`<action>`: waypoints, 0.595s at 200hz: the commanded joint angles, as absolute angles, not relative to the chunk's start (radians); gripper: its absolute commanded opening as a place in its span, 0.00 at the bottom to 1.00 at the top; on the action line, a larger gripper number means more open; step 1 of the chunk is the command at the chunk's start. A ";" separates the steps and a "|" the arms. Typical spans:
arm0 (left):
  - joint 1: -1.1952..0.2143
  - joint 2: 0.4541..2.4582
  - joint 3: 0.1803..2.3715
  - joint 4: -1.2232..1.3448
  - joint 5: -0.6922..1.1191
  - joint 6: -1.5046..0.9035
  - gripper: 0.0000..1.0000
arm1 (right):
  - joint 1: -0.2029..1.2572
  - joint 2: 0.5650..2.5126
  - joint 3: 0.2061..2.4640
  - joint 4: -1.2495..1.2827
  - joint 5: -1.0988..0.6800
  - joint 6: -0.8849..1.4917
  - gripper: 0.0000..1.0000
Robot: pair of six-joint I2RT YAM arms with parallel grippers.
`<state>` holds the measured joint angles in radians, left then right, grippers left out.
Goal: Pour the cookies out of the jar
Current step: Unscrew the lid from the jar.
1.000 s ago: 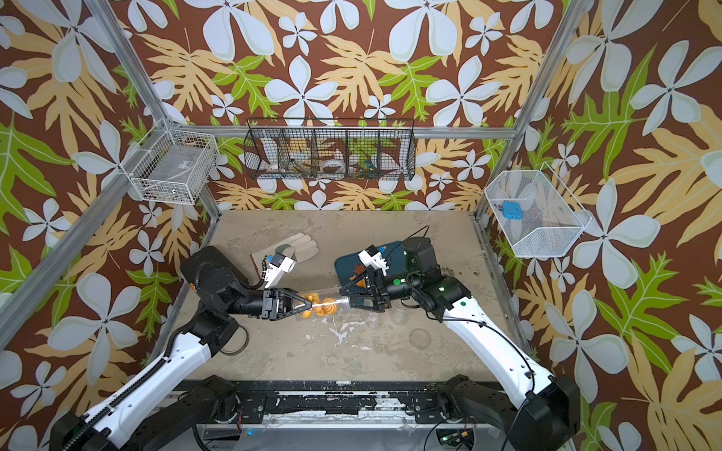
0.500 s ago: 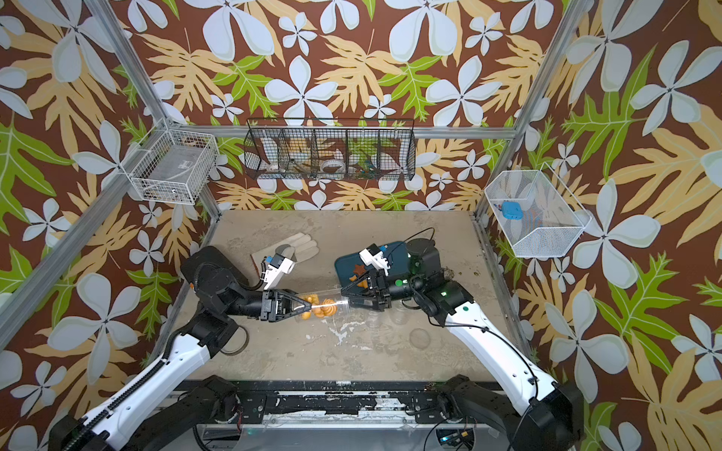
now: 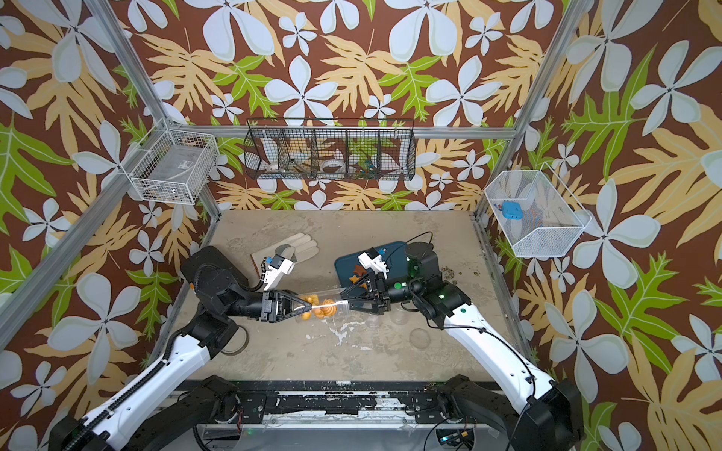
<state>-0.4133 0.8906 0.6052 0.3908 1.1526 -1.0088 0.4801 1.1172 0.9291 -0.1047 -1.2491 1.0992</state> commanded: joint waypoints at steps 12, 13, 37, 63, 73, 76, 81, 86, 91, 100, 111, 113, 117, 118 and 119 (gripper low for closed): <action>-0.413 0.890 0.603 0.438 1.155 -1.005 0.50 | 0.482 1.124 0.921 -0.110 -1.244 1.068 0.86; -0.413 0.891 0.602 0.438 1.155 -1.005 0.50 | 0.482 1.123 0.920 -0.108 -1.244 1.068 0.86; -0.413 0.890 0.597 0.439 1.153 -1.005 0.50 | 0.482 1.121 0.921 -0.047 -1.255 1.113 0.84; -0.413 0.896 0.597 0.443 1.149 -1.002 0.50 | 0.483 1.124 0.936 -0.030 -1.270 1.115 0.83; -0.413 0.897 0.597 0.445 1.149 -1.001 0.50 | 0.489 1.125 0.937 -0.024 -1.276 1.117 0.83; -0.413 0.899 0.597 0.447 1.148 -1.001 0.50 | 0.490 1.124 0.939 -0.022 -1.277 1.119 0.82; -0.413 0.899 0.598 0.449 1.147 -1.001 0.50 | 0.495 1.122 0.939 -0.015 -1.278 1.122 0.83; -0.413 0.901 0.598 0.451 1.146 -1.001 0.50 | 0.499 1.123 0.940 -0.006 -1.281 1.127 0.82; -0.413 0.903 0.600 0.452 1.146 -1.002 0.50 | 0.505 1.123 0.942 -0.001 -1.283 1.132 0.82; -0.413 0.907 0.600 0.456 1.144 -1.001 0.50 | 0.514 1.124 0.947 0.003 -1.288 1.134 0.82; -0.413 0.910 0.601 0.460 1.144 -1.002 0.50 | 0.517 1.125 0.955 0.000 -1.290 1.130 0.82; -0.413 0.910 0.601 0.460 1.144 -1.002 0.50 | 0.517 1.124 0.957 0.000 -1.289 1.129 0.82; -0.413 0.911 0.601 0.461 1.145 -1.002 0.50 | 0.517 1.123 0.958 -0.001 -1.289 1.129 0.82; -0.411 0.910 0.601 0.461 1.144 -1.003 0.50 | 0.517 1.123 0.959 -0.001 -1.289 1.129 0.82; -0.412 0.911 0.601 0.461 1.145 -1.002 0.50 | 0.517 1.123 0.959 -0.001 -1.289 1.128 0.82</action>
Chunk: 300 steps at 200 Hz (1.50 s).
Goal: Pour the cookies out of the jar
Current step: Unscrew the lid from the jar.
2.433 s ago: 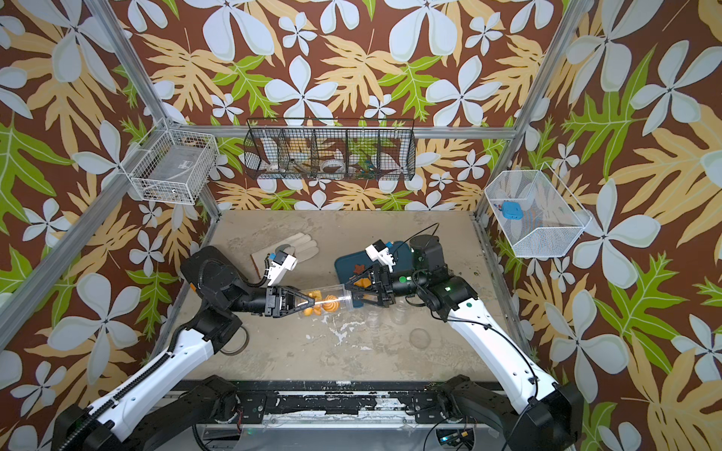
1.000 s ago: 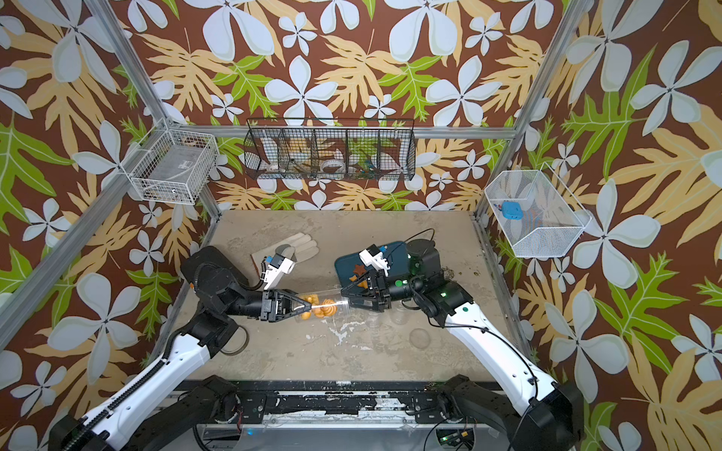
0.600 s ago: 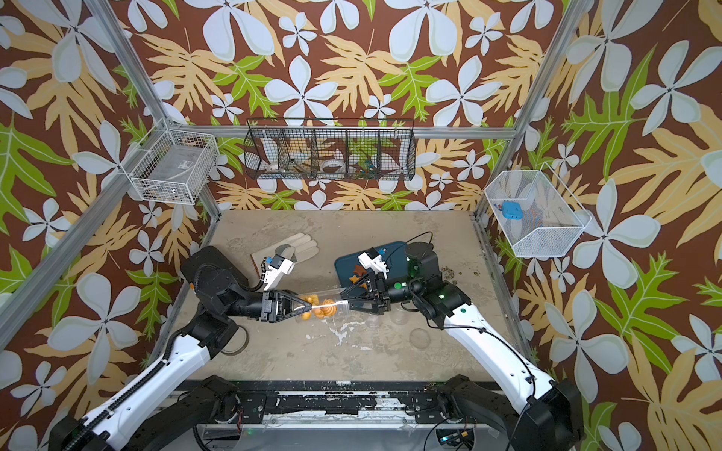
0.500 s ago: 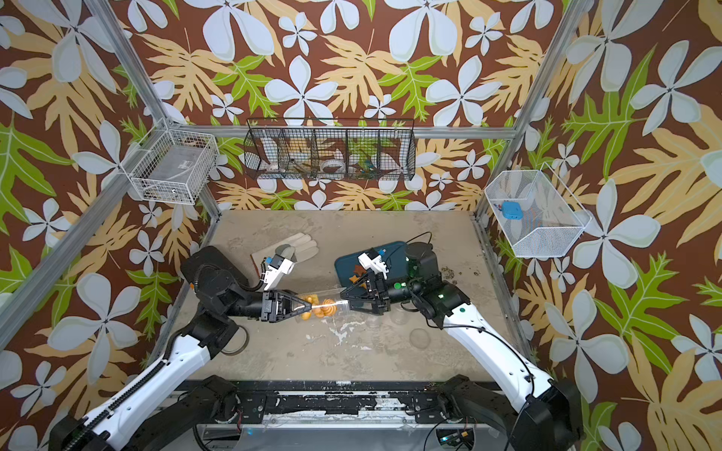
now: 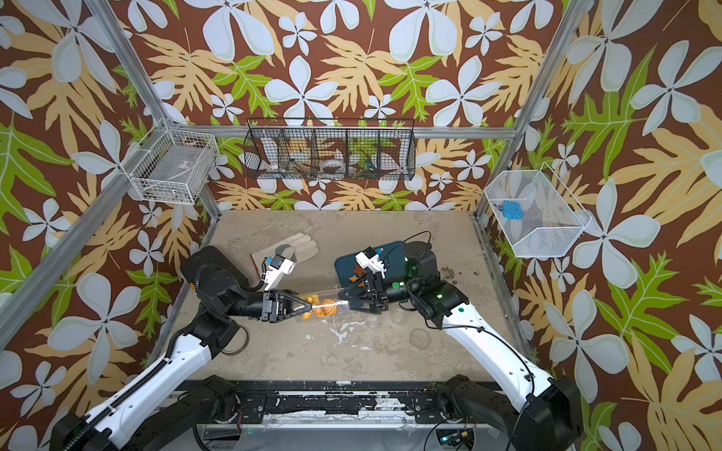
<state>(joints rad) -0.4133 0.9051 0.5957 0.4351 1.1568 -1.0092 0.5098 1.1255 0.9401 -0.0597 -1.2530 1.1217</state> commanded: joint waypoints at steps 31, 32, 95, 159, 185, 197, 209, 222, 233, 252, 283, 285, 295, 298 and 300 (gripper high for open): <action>-0.413 0.907 0.595 0.460 1.144 -1.003 0.50 | 0.517 1.124 0.958 -0.005 -1.282 1.123 0.75; -0.413 0.908 0.595 0.458 1.144 -1.002 0.50 | 0.517 1.124 0.957 -0.005 -1.282 1.122 0.75; -0.411 0.900 0.591 0.427 1.139 -0.988 0.49 | 0.517 1.140 0.974 0.000 -1.280 1.120 0.69; -0.405 0.929 0.589 0.444 1.076 -1.190 0.46 | 0.517 1.195 1.079 -0.099 -1.260 0.929 0.64; -0.405 0.916 0.568 0.495 1.066 -1.339 0.44 | 0.515 1.250 1.151 -0.144 -1.270 0.790 0.63; -0.403 0.910 0.555 0.495 1.062 -1.391 0.43 | 0.515 1.279 1.198 -0.176 -1.280 0.715 0.62; -0.400 0.902 0.541 0.504 1.061 -1.440 0.43 | 0.515 1.305 1.237 -0.204 -1.292 0.655 0.61; -0.391 0.896 0.524 0.533 1.070 -1.490 0.42 | 0.515 1.332 1.264 -0.204 -1.327 0.619 0.60; -0.380 0.892 0.517 0.539 1.081 -1.511 0.42 | 0.516 1.348 1.288 -0.214 -1.344 0.581 0.59; -0.363 0.894 0.517 0.551 1.103 -1.534 0.42 | 0.515 1.358 1.308 -0.204 -1.381 0.533 0.60; -0.337 0.911 0.521 0.583 1.138 -1.568 0.42 | 0.517 1.358 1.334 -0.239 -1.419 0.427 0.60; -0.336 0.912 0.521 0.586 1.139 -1.572 0.42 | 0.516 1.357 1.335 -0.240 -1.419 0.419 0.60; -0.332 0.921 0.523 0.589 1.149 -1.575 0.42 | 0.515 1.350 1.336 -0.248 -1.420 0.388 0.60; -0.331 0.924 0.523 0.591 1.152 -1.578 0.42 | 0.515 1.351 1.335 -0.252 -1.420 0.379 0.61; -0.332 0.926 0.524 0.595 1.154 -1.579 0.42 | 0.516 1.349 1.335 -0.255 -1.419 0.370 0.61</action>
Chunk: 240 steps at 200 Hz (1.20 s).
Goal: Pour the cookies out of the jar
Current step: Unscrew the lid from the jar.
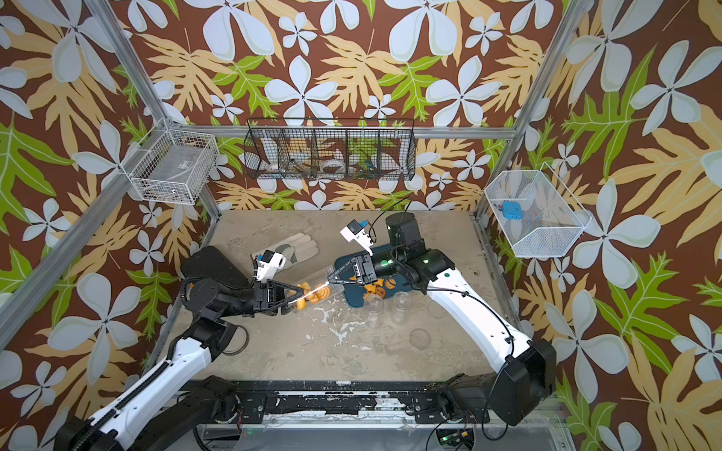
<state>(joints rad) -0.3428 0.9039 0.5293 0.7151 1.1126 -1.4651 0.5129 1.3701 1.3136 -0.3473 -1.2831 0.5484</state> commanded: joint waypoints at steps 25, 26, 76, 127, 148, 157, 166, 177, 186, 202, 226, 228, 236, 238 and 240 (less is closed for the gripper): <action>-0.330 0.948 0.526 0.626 1.171 -1.595 0.42 | 0.517 1.342 1.326 -0.272 -1.410 0.307 0.61; -0.330 0.948 0.526 0.626 1.172 -1.595 0.42 | 0.518 1.342 1.326 -0.273 -1.409 0.304 0.61; -0.330 0.968 0.506 0.686 1.183 -1.642 0.42 | 0.524 1.310 1.307 -0.288 -1.373 0.163 0.63; -0.330 0.967 0.499 0.704 1.200 -1.653 0.42 | 0.532 1.300 1.304 -0.342 -1.310 -0.090 0.71; -0.330 0.958 0.489 0.705 1.198 -1.650 0.42 | 0.531 1.290 1.307 -0.346 -1.263 -0.212 0.79; -0.331 0.954 0.486 0.706 1.198 -1.645 0.42 | 0.531 1.291 1.308 -0.338 -1.246 -0.251 0.82; -0.330 0.949 0.483 0.702 1.198 -1.640 0.42 | 0.531 1.295 1.311 -0.331 -1.238 -0.281 0.84; -0.330 0.948 0.483 0.703 1.196 -1.633 0.42 | 0.531 1.301 1.317 -0.316 -1.227 -0.289 0.87; -0.330 0.945 0.487 0.692 1.195 -1.618 0.42 | 0.530 1.305 1.325 -0.299 -1.208 -0.268 0.90; -0.330 0.938 0.526 0.554 1.189 -1.489 0.42 | 0.525 1.299 1.344 -0.250 -1.115 -0.142 0.95; -0.330 0.913 0.653 0.171 1.135 -1.069 0.45 | 0.472 1.260 1.365 -0.201 -0.897 0.219 1.00; -0.330 0.911 0.667 0.123 1.122 -1.026 0.45 | 0.463 1.257 1.366 -0.206 -0.882 0.264 1.00; -0.330 0.908 0.718 -0.023 1.071 -0.867 0.45 | 0.418 1.251 1.373 -0.219 -0.844 0.456 1.00; -0.330 0.907 0.728 -0.046 1.059 -0.830 0.45 | 0.405 1.250 1.374 -0.220 -0.843 0.494 1.00; -0.330 0.906 0.736 -0.072 1.048 -0.801 0.45 | 0.392 1.249 1.373 -0.221 -0.847 0.539 1.00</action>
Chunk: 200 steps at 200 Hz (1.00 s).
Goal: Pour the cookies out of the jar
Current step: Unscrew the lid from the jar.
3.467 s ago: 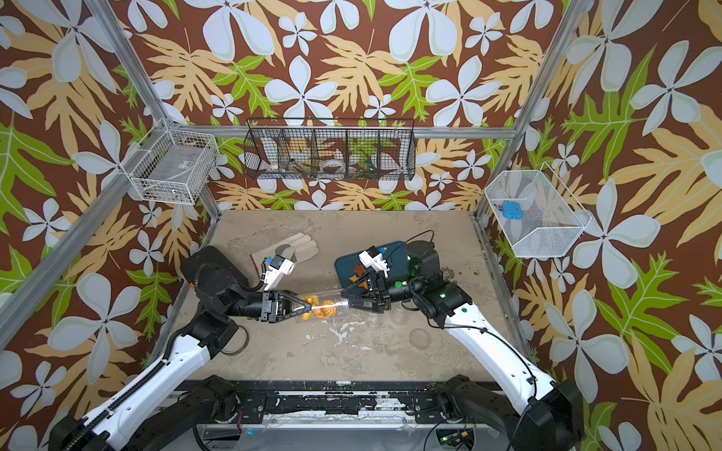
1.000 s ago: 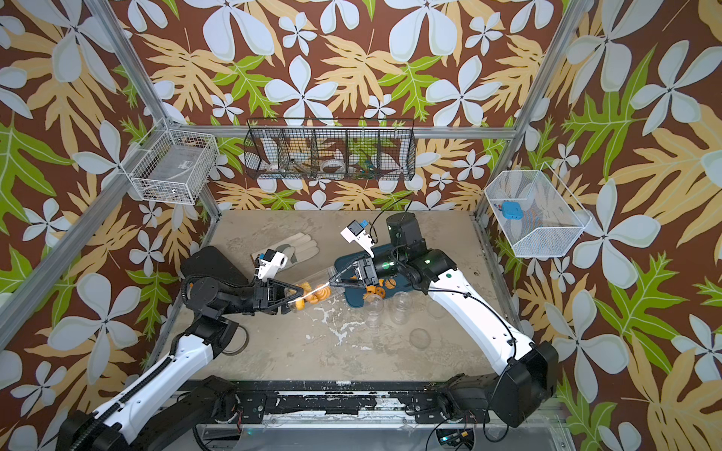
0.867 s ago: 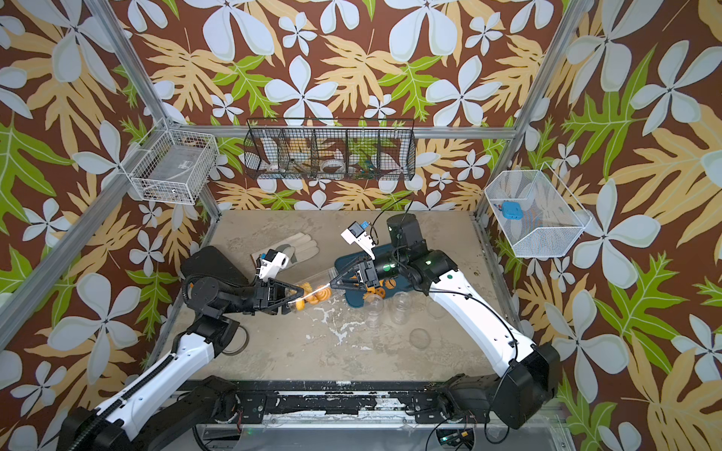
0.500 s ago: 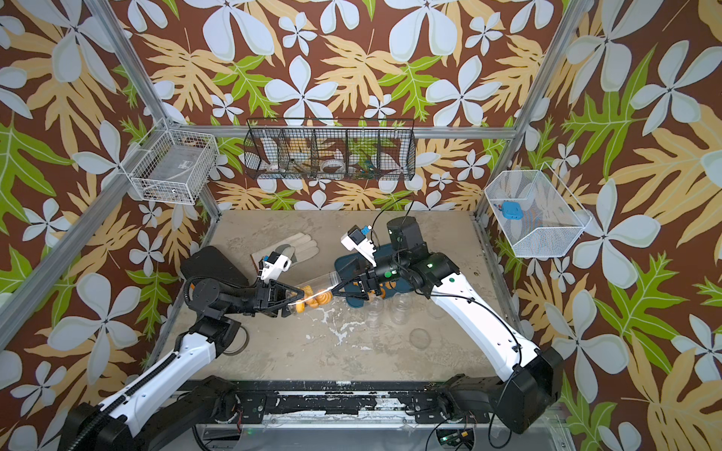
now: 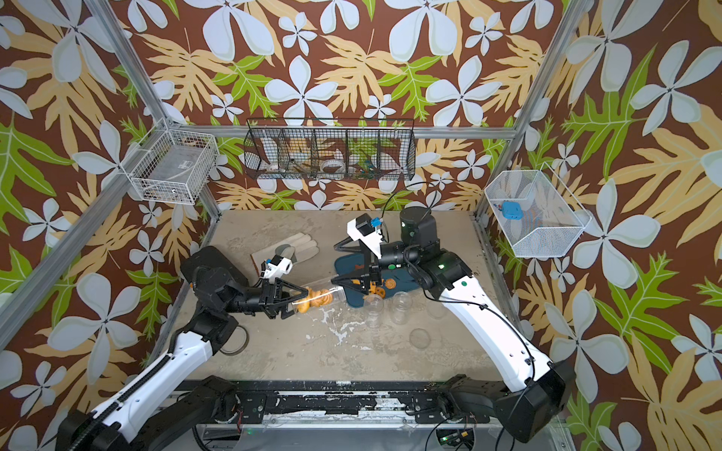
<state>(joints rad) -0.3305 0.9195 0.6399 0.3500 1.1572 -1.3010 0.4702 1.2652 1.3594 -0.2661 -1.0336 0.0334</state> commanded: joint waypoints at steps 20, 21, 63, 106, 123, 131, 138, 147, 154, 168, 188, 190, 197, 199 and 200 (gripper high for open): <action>-0.330 0.842 0.758 -0.134 0.942 -0.542 0.47 | 0.328 1.235 1.331 -0.232 -0.919 0.791 1.00; -0.330 0.837 0.757 -0.134 0.935 -0.532 0.47 | 0.328 1.235 1.327 -0.236 -0.921 0.797 1.00; -0.330 0.653 0.695 -0.076 0.759 -0.106 0.45 | 0.326 1.245 1.328 -0.432 -1.103 0.904 1.00; -0.330 0.566 0.626 0.002 0.772 0.127 0.43 | 0.500 1.255 1.265 -0.403 -1.180 0.991 0.96; -0.331 0.564 0.630 0.003 0.813 0.162 0.42 | 0.515 1.261 1.261 -0.379 -1.178 1.013 0.95; -0.331 0.561 0.630 0.002 0.826 0.172 0.42 | 0.516 1.265 1.256 -0.369 -1.186 1.024 0.95; -0.330 0.557 0.630 0.003 0.835 0.184 0.42 | 0.515 1.270 1.253 -0.368 -1.192 1.026 0.95; -0.330 0.554 0.631 -0.002 0.842 0.196 0.42 | 0.521 1.277 1.257 -0.370 -1.195 1.025 0.94; -0.330 0.552 0.632 -0.007 0.852 0.207 0.42 | 0.527 1.284 1.260 -0.368 -1.199 1.025 0.94; -0.330 0.551 0.635 -0.021 0.872 0.221 0.42 | 0.550 1.301 1.271 -0.364 -1.203 1.025 0.93; -0.330 0.549 0.645 -0.048 0.883 0.247 0.42 | 0.602 1.337 1.297 -0.373 -1.208 1.010 0.91; -0.330 0.549 0.647 -0.053 0.883 0.252 0.42 | 0.606 1.343 1.301 -0.379 -1.207 1.005 0.91; -0.330 0.548 0.652 -0.069 0.882 0.265 0.42 | 0.619 1.354 1.319 -0.396 -1.203 0.990 0.90; -0.330 0.548 0.654 -0.074 0.883 0.271 0.42 | 0.622 1.358 1.323 -0.400 -1.203 0.986 0.90; -0.330 0.548 0.655 -0.077 0.883 0.274 0.42 | 0.622 1.359 1.324 -0.402 -1.203 0.984 0.90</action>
